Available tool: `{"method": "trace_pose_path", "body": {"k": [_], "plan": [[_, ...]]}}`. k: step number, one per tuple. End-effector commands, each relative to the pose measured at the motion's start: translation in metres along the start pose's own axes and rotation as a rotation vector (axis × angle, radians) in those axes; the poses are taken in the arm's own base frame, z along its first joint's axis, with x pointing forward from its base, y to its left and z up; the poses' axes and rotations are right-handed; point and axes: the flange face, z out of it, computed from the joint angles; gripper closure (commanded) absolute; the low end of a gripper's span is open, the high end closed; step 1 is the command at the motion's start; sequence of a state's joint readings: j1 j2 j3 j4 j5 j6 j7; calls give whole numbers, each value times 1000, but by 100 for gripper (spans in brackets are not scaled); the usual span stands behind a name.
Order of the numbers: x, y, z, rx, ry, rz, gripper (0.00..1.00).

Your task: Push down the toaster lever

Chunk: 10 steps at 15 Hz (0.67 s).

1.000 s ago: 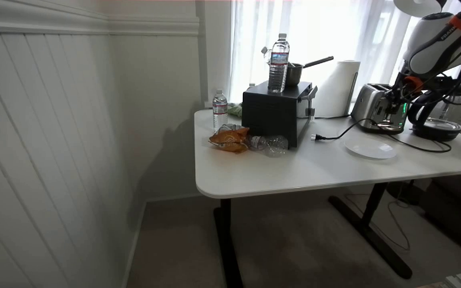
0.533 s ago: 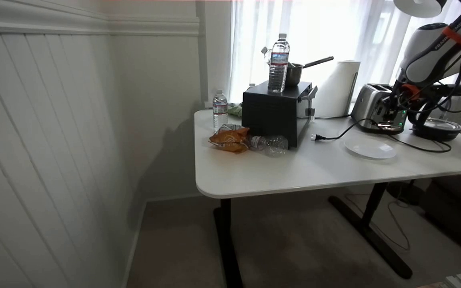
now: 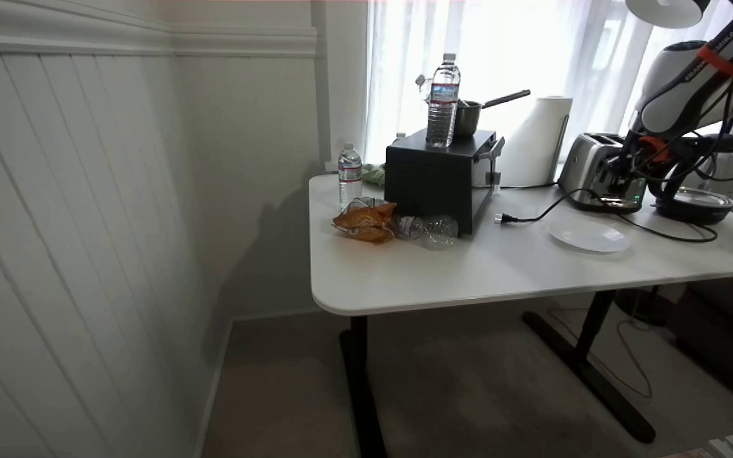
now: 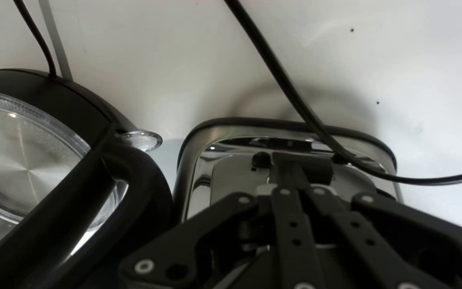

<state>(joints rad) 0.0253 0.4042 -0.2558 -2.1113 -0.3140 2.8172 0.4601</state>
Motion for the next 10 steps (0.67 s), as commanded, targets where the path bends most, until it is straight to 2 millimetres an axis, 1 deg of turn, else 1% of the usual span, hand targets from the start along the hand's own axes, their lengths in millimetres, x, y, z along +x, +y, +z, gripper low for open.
{"method": "trace_pose_path", "body": {"k": [1,2,6,10], "plan": [[-6,1,48,-21,-40,-34,100],[-5,0,44,-17,-41,-38,100],[-1,-2,15,-7,-11,-68,100],[1,2,-10,2,17,-66,100]]}}
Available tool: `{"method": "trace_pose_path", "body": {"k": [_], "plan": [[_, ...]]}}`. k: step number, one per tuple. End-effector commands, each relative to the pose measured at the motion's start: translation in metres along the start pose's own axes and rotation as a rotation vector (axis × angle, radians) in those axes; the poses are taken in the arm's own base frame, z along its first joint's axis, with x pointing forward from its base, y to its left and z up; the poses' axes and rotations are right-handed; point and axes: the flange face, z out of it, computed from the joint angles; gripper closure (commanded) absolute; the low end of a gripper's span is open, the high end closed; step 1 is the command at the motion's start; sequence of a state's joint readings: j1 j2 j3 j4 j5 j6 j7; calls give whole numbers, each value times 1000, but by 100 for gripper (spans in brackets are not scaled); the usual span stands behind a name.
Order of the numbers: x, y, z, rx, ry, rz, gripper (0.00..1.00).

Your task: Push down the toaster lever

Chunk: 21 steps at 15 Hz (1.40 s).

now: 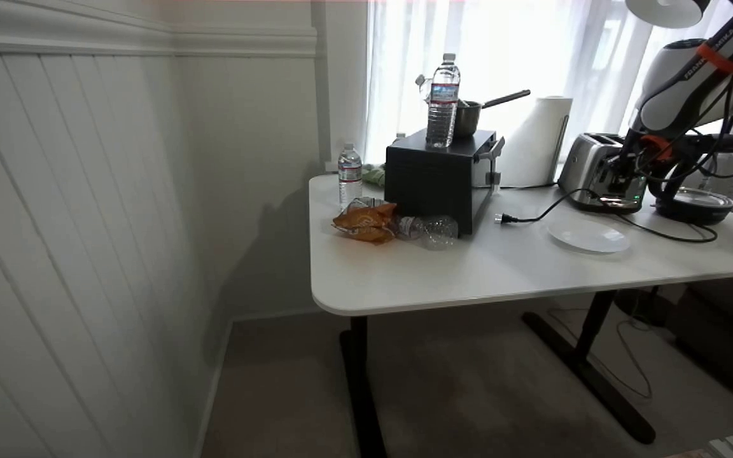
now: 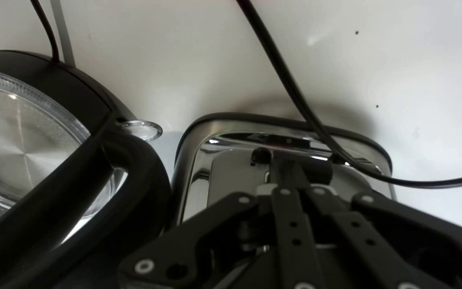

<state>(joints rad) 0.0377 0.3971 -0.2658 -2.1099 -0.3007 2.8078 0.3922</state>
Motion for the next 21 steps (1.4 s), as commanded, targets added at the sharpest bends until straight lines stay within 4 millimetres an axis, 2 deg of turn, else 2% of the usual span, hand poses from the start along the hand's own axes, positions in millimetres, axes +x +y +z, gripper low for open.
{"method": "trace_pose_path", "body": {"k": [1,6,11,14,16,17,19,21], "plan": [[-5,3,-12,3,6,-14,100],[-21,4,-72,73,102,-91,100],[-39,3,-136,167,296,-151,100],[-56,0,-168,217,366,-175,100],[-76,-8,-188,261,336,-201,100],[-82,-8,-197,275,285,-216,74],[-85,5,-212,245,192,-224,67],[-86,20,-231,224,114,-206,53]]}}
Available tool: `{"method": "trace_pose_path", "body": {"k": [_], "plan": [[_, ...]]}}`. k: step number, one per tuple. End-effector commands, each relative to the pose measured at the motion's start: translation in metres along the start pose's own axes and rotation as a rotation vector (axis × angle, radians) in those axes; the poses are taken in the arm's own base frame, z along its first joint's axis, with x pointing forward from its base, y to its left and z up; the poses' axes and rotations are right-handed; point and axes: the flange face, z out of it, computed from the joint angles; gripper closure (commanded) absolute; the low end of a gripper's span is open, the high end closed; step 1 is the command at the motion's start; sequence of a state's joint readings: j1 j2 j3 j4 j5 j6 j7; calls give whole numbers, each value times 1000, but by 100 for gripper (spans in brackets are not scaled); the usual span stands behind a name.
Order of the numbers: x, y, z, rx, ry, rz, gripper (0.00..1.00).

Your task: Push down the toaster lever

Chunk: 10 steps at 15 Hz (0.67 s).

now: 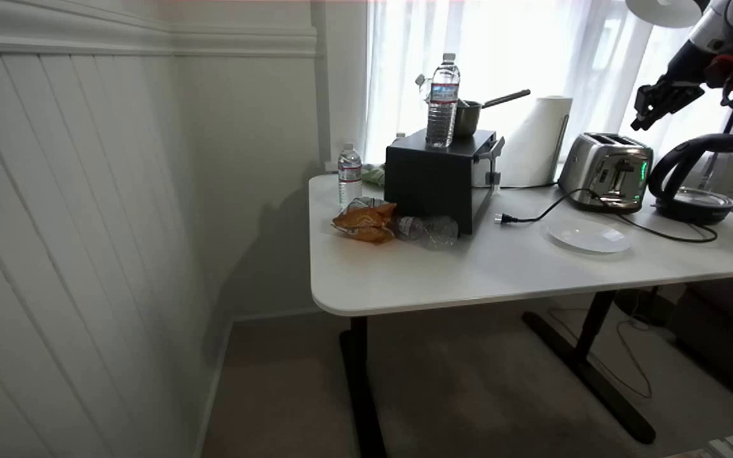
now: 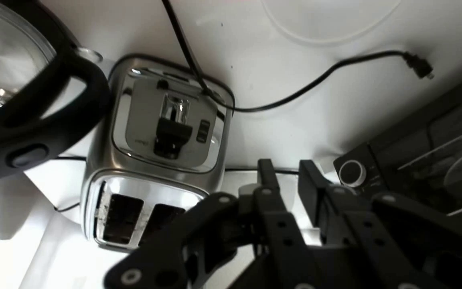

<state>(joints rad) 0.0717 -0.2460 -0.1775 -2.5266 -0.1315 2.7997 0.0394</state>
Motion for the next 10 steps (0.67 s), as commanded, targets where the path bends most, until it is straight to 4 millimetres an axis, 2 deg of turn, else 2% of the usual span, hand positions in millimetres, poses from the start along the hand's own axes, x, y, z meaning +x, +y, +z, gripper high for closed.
{"method": "trace_pose_path", "body": {"k": [1,7,10], "plan": [[-9,20,-49,-12,-119,38,46],[-6,54,-113,43,-285,92,4],[-3,71,-139,112,-346,75,0]]}}
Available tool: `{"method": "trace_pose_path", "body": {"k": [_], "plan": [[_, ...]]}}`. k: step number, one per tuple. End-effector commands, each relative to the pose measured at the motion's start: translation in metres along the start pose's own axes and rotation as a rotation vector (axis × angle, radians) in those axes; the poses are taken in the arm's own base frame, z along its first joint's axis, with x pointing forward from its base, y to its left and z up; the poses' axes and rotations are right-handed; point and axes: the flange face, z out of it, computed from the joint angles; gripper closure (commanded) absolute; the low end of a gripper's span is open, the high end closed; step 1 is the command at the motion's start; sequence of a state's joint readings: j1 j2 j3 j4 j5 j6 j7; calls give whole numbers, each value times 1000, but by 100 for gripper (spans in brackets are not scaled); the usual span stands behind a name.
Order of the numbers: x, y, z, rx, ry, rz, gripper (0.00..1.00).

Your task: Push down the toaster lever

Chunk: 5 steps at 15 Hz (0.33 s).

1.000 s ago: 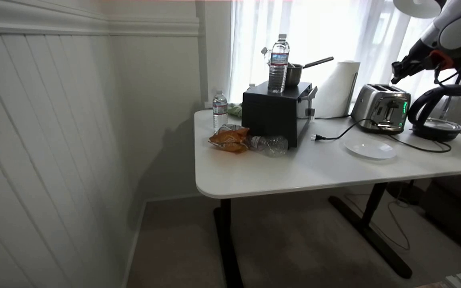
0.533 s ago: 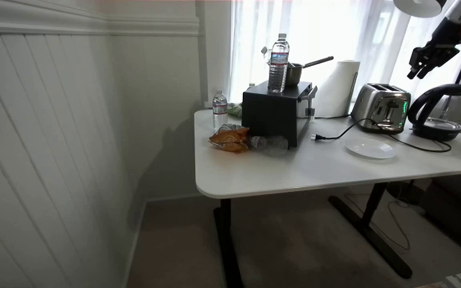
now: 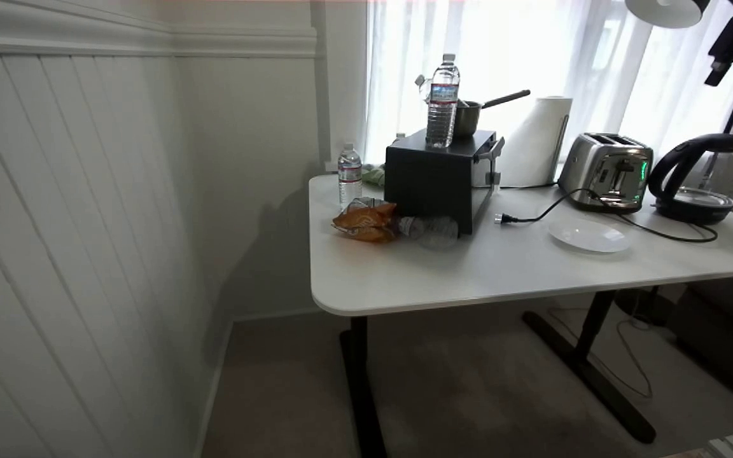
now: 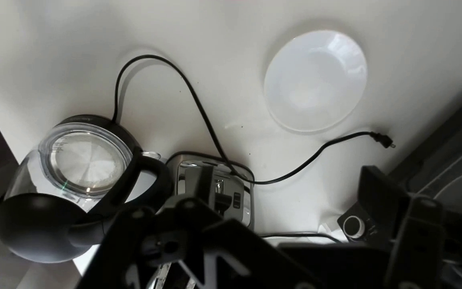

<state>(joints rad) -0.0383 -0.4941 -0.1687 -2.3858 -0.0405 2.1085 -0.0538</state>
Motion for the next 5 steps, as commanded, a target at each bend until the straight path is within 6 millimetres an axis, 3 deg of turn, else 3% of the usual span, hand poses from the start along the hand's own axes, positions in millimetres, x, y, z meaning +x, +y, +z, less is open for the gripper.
{"method": "trace_pose_path", "body": {"k": [1,2,5], "plan": [[-4,21,-33,95,-65,-45,0],[-3,11,-17,38,-43,-18,0],[-2,21,-30,65,-56,-33,0]]}}
